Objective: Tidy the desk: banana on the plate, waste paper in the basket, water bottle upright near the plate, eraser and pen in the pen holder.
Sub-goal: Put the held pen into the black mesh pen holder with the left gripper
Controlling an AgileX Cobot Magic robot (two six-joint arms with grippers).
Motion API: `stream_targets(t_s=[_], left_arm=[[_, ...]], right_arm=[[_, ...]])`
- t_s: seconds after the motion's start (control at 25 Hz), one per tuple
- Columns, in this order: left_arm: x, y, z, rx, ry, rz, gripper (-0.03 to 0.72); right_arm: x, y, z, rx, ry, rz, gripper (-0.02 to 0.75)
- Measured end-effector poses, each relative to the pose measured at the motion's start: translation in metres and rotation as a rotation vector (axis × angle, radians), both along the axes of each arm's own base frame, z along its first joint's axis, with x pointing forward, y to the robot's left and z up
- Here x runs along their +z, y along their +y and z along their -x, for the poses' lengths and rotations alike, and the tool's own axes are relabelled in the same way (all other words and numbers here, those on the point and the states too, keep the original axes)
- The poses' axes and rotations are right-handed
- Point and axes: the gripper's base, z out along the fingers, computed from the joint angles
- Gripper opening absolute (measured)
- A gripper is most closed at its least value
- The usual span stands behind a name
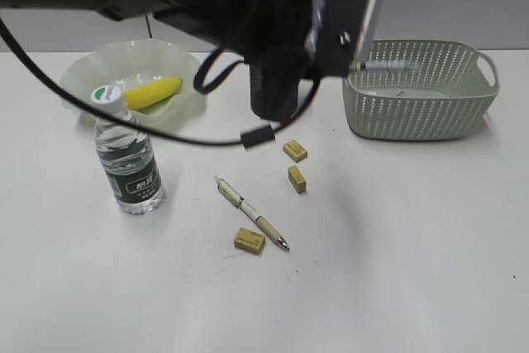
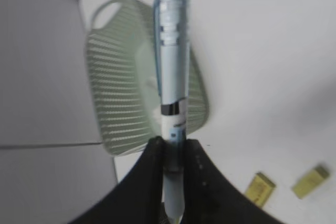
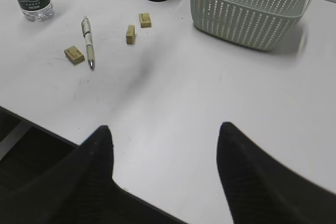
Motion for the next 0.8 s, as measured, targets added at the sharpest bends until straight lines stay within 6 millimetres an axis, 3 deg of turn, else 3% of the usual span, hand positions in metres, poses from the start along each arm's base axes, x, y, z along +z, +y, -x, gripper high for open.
stream_targets(t_s=[0.08,0.12,0.24,0.4,0.8], left_arm=[[0.026,0.021,-0.023,0.204,0.048,0.24,0.071],[0.026,0.021,-0.023,0.204,0.048,0.24,0.071],[0.036,0.046,-0.05,0.426,0.083,0.433,0.071],[0.034,0.067,-0.074,0.629,0.148,0.588,0.07],[0.0,0.051,-0.124,0.805,0.354,0.775,0.07]], right_arm=[[0.0,0.0,0.0,0.0,0.0,0.0,0.493],[0.0,0.0,0.0,0.0,0.0,0.0,0.493],[0.0,0.0,0.0,0.0,0.0,0.0,0.493],[0.0,0.0,0.0,0.0,0.0,0.0,0.493],[0.0,0.0,0.0,0.0,-0.001,0.0,0.493]])
